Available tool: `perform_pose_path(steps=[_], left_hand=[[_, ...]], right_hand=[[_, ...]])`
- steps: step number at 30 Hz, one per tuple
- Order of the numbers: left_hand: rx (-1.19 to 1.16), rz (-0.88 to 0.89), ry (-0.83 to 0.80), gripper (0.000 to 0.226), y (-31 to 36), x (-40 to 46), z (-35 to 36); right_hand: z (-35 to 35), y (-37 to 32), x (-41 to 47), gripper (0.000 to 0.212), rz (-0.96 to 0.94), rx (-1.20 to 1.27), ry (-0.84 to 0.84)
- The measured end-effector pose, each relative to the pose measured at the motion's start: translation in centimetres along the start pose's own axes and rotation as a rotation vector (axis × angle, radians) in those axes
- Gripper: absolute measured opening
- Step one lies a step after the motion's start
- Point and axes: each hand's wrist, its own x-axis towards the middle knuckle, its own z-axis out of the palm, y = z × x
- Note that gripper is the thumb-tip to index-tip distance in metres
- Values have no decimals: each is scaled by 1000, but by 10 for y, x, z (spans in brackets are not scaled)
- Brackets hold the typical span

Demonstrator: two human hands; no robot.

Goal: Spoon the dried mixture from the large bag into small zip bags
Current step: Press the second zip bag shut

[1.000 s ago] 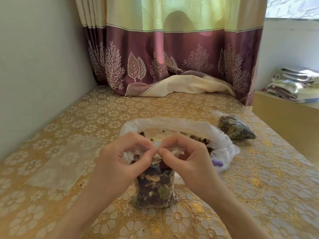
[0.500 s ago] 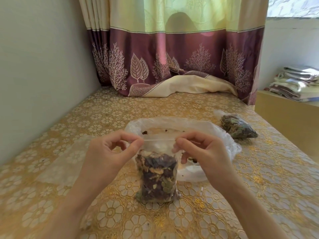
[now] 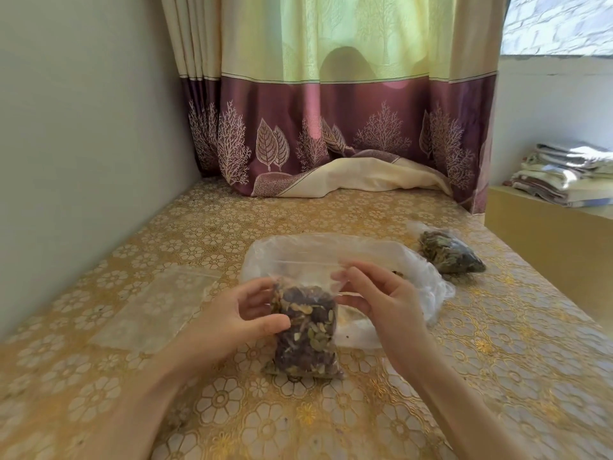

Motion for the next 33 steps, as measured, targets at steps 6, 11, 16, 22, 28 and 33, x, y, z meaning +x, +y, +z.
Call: perform_pose_path(steps=[6,11,16,22,28,33], left_hand=[[-130,14,164,47,4,2,5],[-361,4,381,42,5,5,6],[-577,39,171,42,0,5,3],[-191,182,234,28,6,7,8],[904,-70,471,41,-26,14,-23],[995,-308,410,49,-38,20,-28]], right_hand=[[1,4,-4,22,-16,-225,51],[19,9,-19,49,-143,-535,-298],[33,15,-17,86,-259,-842,-196],[8,-5,-4,66,-399,-793,54],[-57,-25,18,59,-311,-824,488],[-112,-13,22,62,-131,-1039,665]])
